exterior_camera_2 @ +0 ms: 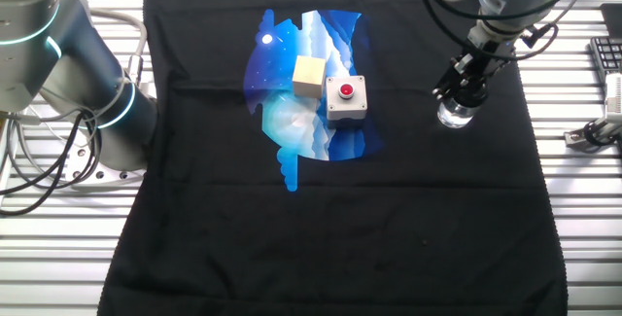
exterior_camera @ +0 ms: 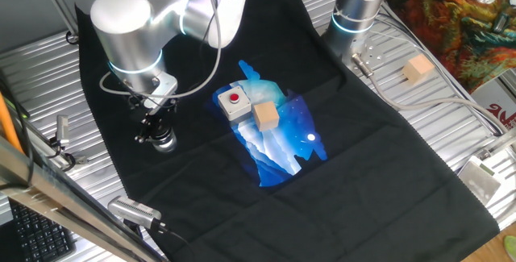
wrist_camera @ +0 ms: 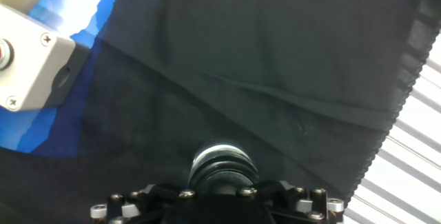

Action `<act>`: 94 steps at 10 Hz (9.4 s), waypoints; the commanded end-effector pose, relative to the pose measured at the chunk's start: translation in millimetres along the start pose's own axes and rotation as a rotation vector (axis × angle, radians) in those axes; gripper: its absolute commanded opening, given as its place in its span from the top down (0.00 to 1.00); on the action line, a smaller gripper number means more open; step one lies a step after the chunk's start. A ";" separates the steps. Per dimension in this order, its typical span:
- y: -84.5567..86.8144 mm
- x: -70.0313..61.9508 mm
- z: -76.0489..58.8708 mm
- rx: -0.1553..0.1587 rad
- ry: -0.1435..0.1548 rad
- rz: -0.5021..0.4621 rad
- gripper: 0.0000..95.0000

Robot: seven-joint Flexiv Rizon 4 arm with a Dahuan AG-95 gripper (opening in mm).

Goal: Screw the lid onto the jar

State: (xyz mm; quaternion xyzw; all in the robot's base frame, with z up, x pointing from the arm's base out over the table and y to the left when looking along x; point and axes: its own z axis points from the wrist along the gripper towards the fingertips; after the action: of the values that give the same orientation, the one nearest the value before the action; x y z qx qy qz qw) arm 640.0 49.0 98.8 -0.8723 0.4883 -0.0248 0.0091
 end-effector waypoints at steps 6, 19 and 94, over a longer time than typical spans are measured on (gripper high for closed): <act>-0.2 0.2 0.9 0.003 0.000 0.005 0.20; -0.9 0.6 1.7 0.002 0.003 0.025 0.40; 4.5 7.5 -0.2 0.035 0.017 0.644 1.00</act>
State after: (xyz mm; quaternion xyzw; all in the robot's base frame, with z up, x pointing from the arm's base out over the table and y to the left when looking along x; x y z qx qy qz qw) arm 640.2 40.4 99.1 -0.6719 0.7392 -0.0358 0.0273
